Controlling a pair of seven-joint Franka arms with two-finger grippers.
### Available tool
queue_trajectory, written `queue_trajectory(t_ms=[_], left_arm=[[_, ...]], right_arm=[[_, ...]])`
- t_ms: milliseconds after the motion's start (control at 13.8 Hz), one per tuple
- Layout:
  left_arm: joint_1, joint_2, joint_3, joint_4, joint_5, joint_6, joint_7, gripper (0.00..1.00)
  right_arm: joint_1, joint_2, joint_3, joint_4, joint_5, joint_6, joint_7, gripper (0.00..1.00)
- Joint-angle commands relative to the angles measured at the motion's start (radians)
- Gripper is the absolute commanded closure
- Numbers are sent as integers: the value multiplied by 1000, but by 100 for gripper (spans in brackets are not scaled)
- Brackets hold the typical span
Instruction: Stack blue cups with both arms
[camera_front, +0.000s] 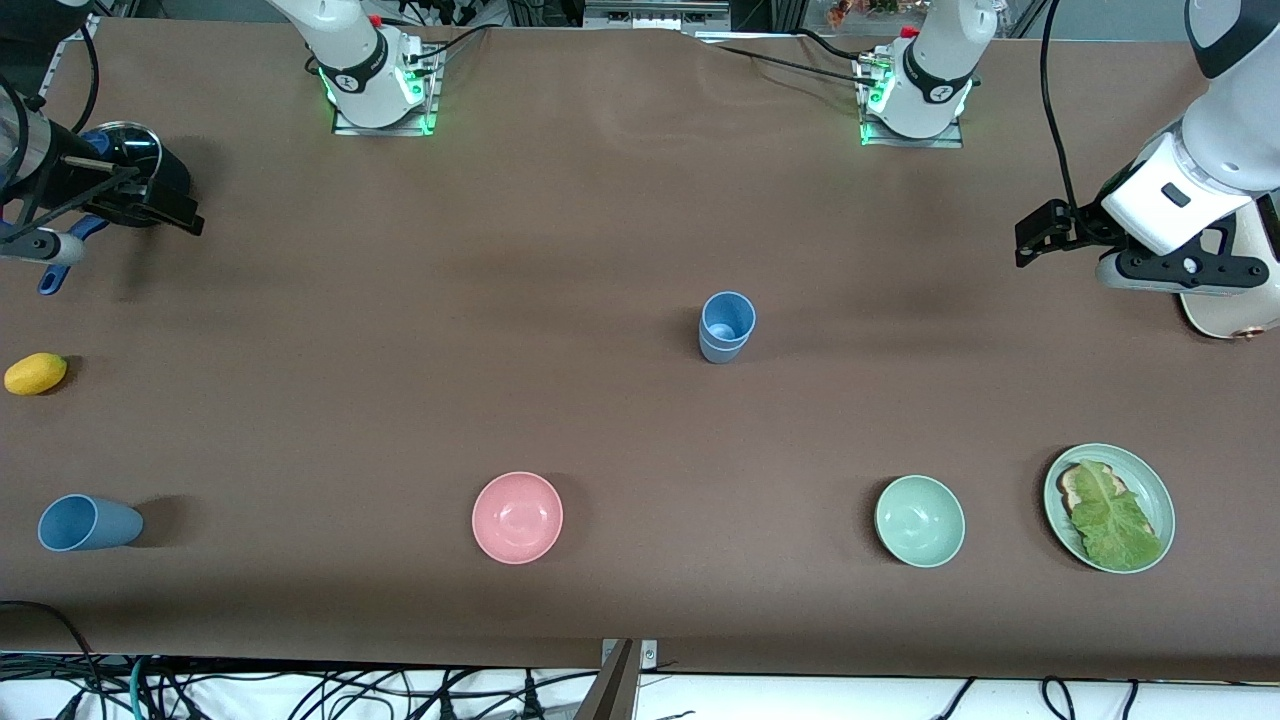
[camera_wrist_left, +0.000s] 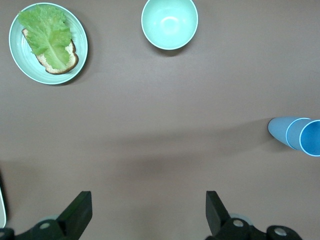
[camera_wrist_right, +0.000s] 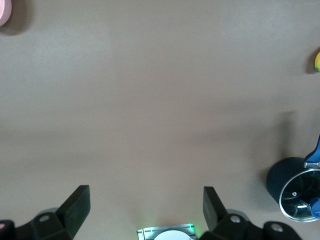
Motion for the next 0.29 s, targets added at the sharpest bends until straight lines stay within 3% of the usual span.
queue_trajectory(t_ms=[0, 218], left_arm=[[3, -6, -1, 1, -10, -4, -2, 0], [3, -6, -1, 1, -10, -4, -2, 0]], right_arm=[[-15, 34, 17, 32, 0, -9, -4, 0], [-15, 35, 17, 30, 1, -12, -1, 0]])
